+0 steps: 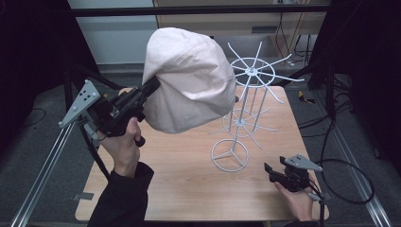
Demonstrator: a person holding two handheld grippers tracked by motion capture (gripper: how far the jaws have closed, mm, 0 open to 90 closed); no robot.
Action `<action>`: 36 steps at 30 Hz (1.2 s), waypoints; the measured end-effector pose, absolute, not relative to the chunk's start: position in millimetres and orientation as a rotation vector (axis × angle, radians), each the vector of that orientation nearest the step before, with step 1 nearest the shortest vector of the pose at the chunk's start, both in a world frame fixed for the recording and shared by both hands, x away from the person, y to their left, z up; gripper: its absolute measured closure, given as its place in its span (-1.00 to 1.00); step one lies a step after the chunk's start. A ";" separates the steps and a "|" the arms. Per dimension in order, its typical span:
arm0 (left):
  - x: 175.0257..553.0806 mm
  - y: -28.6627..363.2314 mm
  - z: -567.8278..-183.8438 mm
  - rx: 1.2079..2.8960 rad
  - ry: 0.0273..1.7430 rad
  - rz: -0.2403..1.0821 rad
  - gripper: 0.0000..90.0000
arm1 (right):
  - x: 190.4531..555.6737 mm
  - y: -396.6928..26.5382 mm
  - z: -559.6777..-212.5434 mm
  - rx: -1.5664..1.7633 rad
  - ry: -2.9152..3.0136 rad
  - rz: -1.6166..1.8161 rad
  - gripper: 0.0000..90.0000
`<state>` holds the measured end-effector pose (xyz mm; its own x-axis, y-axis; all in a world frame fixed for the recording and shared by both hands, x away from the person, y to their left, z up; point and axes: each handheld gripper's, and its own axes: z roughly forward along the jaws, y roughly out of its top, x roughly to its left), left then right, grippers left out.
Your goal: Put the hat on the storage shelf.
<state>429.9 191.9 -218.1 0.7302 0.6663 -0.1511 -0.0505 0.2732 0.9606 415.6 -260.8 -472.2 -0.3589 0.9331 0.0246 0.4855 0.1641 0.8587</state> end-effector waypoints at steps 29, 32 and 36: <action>456.1 187.2 -257.8 1.370 0.683 0.496 0.96 | 415.9 -260.0 -472.9 1.341 1.927 1.106 -0.26; 457.8 186.6 -262.6 1.399 0.687 0.501 0.96 | 415.9 -260.0 -472.9 1.341 1.928 1.103 -0.26; 458.3 185.6 -270.4 1.437 0.682 0.509 0.96 | 415.3 -259.8 -472.3 1.349 1.928 1.108 -0.26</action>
<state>458.3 185.6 -270.4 0.7147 0.6894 -0.1181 0.0827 0.0843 0.9930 415.3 -259.8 -472.3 -0.3581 0.9332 0.0289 0.4948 0.1634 0.8535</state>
